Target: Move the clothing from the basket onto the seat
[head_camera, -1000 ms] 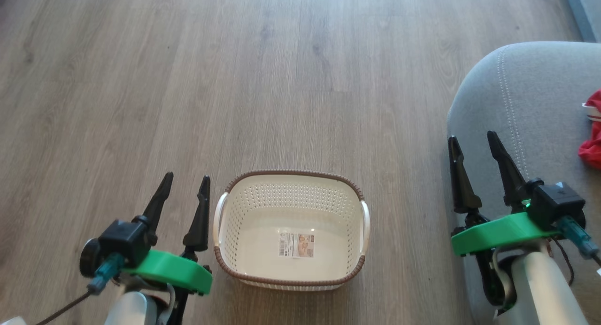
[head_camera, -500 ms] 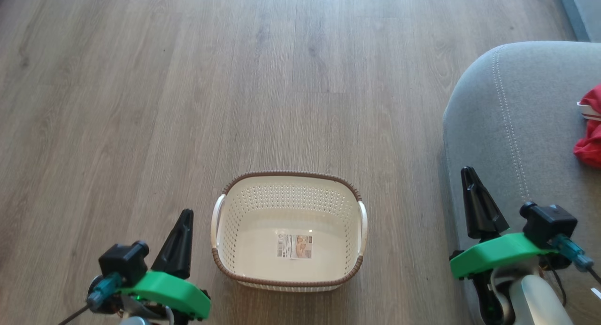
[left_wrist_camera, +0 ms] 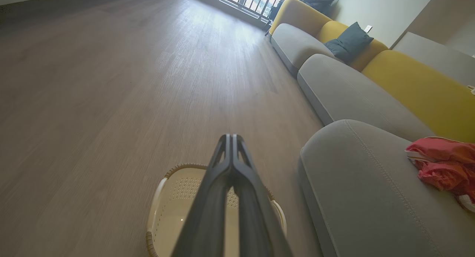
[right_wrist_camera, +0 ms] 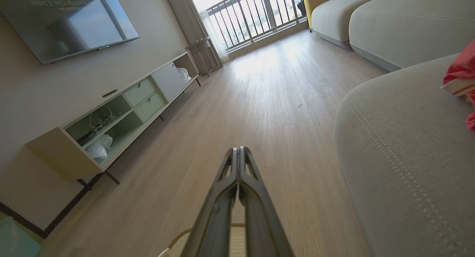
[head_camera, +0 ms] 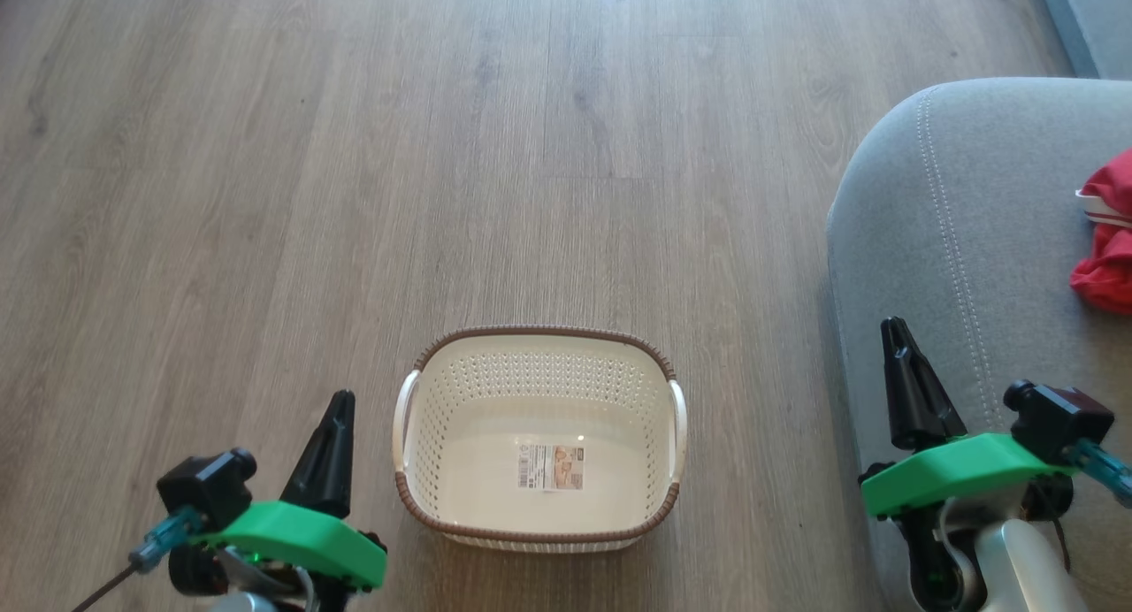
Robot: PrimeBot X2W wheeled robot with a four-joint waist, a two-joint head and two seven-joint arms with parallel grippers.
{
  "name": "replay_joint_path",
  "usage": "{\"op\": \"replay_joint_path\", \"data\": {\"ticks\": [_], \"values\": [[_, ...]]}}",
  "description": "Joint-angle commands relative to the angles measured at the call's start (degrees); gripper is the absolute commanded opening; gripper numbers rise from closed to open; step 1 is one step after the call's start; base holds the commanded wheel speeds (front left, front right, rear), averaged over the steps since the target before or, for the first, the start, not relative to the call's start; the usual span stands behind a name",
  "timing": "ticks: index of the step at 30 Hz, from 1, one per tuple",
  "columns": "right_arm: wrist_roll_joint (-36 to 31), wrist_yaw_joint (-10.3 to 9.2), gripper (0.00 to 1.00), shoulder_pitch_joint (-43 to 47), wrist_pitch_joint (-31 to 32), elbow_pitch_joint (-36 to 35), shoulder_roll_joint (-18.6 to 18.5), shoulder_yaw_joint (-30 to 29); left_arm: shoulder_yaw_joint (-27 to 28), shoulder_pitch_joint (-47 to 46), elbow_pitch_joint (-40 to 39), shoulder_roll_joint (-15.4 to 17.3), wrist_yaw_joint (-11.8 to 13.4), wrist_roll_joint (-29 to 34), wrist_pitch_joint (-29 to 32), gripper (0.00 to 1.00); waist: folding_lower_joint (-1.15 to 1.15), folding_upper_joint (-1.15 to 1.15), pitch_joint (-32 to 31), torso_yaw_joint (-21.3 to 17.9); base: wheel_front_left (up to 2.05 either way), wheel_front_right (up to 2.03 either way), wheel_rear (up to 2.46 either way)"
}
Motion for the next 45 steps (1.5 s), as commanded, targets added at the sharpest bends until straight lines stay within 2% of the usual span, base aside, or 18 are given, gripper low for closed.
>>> {"op": "replay_joint_path", "data": {"ticks": [1, 45], "values": [[2.05, 0.01, 0.0, -2.14, 0.34, -1.64, -0.58, -0.17, 1.4, -2.46, -1.57, 0.25, -0.27, -1.82, 0.53, 0.0, 0.0, 0.0, -0.04, -0.07, 0.0, 0.0, 0.0], [30.21, 0.0, 0.0, -2.08, 7.1, -0.43, -0.89, -2.28, 5.62, -4.09, -0.09, 0.39, -1.29, -29.47, 7.65, 0.0, 0.0, 0.0, -1.08, -1.97, 0.0, 0.0, 0.0]]}}
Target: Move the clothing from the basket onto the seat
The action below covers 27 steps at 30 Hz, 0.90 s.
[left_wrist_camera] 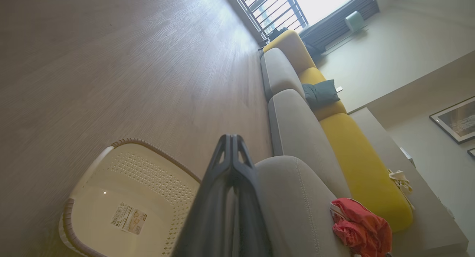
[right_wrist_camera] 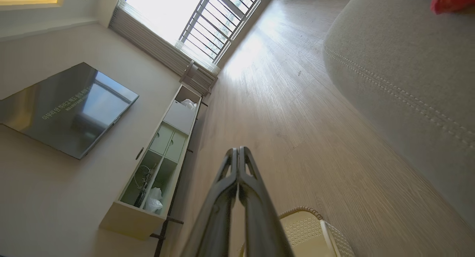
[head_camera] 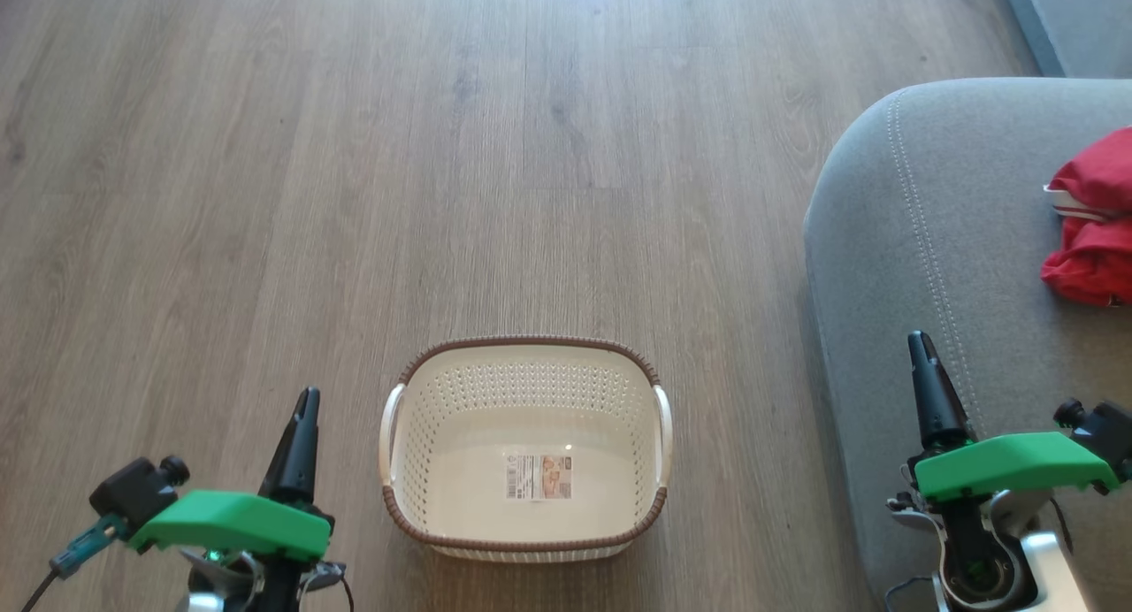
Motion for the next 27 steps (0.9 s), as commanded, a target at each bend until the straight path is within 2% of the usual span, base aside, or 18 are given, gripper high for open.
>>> {"op": "replay_joint_path", "data": {"ticks": [1, 27], "values": [[1.55, 0.0, 0.0, -2.08, 0.31, -1.65, -0.66, 0.27, 1.92, -2.86, -1.66, 0.38, -0.31, -1.45, 0.42, 0.0, 0.0, 0.0, -0.03, -0.04, 0.0, 0.0, 0.0], [17.64, 0.0, 0.0, -2.08, 4.51, -0.93, -0.6, -1.3, 4.49, -3.82, -0.78, 0.39, -0.9, -17.43, 4.65, 0.0, 0.0, 0.0, -0.63, -1.15, 0.0, 0.0, 0.0]]}}
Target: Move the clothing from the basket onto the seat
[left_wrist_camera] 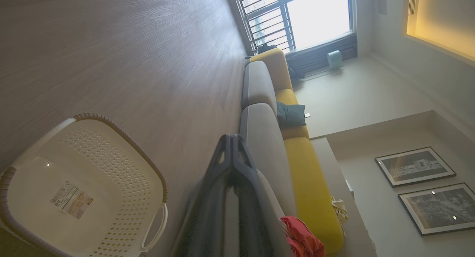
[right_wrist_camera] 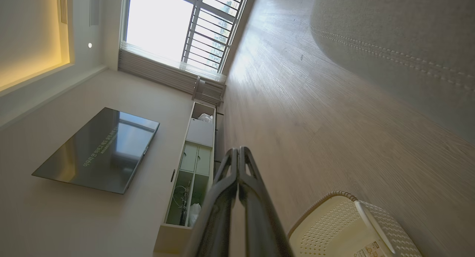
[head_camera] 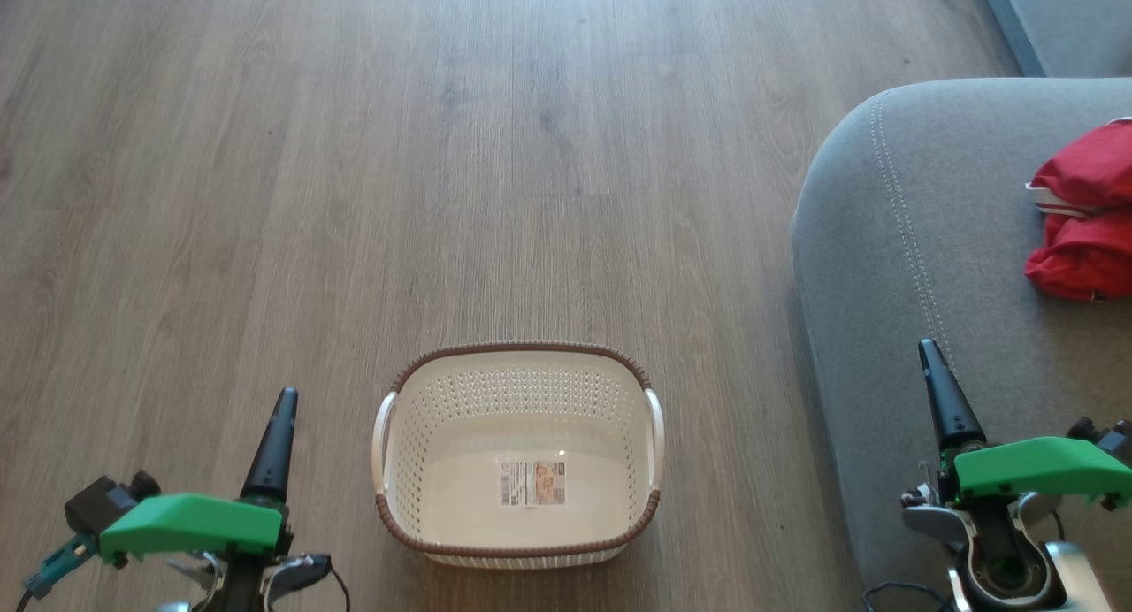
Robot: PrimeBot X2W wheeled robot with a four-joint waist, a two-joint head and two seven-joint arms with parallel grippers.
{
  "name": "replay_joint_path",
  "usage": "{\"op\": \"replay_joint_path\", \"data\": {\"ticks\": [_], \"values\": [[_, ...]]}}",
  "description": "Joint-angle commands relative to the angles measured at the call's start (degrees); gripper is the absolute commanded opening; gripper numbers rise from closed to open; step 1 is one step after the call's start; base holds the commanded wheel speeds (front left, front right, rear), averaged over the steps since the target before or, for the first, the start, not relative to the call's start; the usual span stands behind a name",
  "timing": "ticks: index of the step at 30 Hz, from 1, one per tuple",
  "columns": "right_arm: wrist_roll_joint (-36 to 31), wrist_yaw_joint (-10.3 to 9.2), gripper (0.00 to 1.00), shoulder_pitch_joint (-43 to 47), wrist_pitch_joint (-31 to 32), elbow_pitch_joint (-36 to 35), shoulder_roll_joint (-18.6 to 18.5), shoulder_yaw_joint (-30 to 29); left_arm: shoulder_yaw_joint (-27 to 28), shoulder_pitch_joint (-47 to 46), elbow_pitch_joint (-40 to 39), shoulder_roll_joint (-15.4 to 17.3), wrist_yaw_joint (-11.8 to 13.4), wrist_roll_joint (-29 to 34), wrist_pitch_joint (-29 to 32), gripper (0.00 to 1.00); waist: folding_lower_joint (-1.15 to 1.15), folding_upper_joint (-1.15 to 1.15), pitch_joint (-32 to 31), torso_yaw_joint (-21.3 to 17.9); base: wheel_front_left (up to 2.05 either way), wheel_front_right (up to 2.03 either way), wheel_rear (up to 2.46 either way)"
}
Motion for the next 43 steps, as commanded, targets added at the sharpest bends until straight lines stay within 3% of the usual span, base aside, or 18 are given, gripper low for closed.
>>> {"op": "replay_joint_path", "data": {"ticks": [1, 29, 43], "values": [[1.72, 0.0, 0.0, -2.08, 0.5, -1.73, -0.59, 0.5, 1.8, -3.56, -1.38, 0.39, -0.43, -1.52, 0.33, 0.0, 0.0, 0.0, -0.03, -0.05, 0.0, 0.0, 0.0], [20.08, -0.01, 0.0, -2.09, 5.47, -0.89, -0.4, -1.47, 4.8, -4.67, -0.37, 0.36, -1.11, -19.86, 5.24, 0.0, 0.0, 0.0, -0.73, -1.33, 0.0, 0.0, 0.0], [19.87, -0.01, 0.0, -2.11, 5.67, -0.88, -0.23, -1.72, 4.88, -4.68, -0.37, 0.31, -1.11, -19.8, 5.3, 0.0, 0.0, 0.0, -0.73, -1.33, 0.0, 0.0, 0.0]]}}
